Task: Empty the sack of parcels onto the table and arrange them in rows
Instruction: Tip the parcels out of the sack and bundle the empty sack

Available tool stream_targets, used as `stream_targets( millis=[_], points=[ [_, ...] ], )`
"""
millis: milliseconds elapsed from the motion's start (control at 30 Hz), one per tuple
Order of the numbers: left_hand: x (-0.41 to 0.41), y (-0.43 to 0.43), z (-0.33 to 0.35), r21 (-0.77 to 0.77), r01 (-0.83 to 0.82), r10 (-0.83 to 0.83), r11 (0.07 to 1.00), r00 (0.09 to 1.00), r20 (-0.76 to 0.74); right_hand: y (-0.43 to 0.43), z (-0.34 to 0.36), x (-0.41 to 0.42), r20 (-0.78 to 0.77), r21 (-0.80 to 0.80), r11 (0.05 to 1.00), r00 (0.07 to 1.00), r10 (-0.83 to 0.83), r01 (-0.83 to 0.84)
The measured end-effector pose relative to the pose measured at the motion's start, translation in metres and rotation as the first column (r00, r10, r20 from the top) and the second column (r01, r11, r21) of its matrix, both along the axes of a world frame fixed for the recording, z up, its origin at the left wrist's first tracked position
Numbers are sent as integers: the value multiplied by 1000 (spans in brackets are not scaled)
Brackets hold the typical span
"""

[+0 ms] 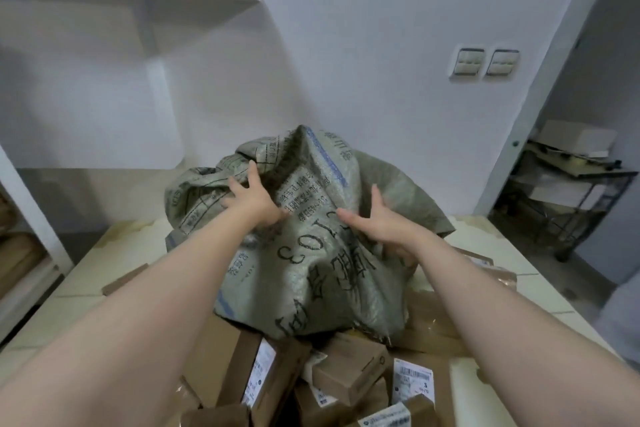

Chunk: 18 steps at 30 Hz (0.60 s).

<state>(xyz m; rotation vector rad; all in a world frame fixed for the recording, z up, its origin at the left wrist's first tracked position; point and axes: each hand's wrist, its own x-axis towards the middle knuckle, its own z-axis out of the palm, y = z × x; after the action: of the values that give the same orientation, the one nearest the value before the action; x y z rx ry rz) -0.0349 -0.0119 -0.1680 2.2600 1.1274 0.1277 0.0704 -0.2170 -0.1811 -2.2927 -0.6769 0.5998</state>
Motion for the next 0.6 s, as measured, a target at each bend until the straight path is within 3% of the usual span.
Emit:
stream_targets(
  millis=[100,167,233,333,400,600],
  points=[
    [6,-6,-8,-6,34,-34,999,999,-1,13,-21,-11,-11,-207,957,979,205,-202],
    [11,-11,-8,12,73,-73,997,997,21,24,-33,-23,23,-324,925,976,219,-200],
    [14,-11,-6,23,114,-115,993,992,51,33,-43,-34,163,-359,929,973,163,-96],
    [15,-6,-1,71,125,-130,990,989,71,36,-33,-22,388,-176,970,917,-89,169],
    [14,-3,3,93,95,-100,991,994,53,32,-10,-10,419,29,960,869,-263,277],
    [28,-16,12,197,39,-59,980,993,100,-2,59,26,650,372,868,576,-496,329]
  ],
)
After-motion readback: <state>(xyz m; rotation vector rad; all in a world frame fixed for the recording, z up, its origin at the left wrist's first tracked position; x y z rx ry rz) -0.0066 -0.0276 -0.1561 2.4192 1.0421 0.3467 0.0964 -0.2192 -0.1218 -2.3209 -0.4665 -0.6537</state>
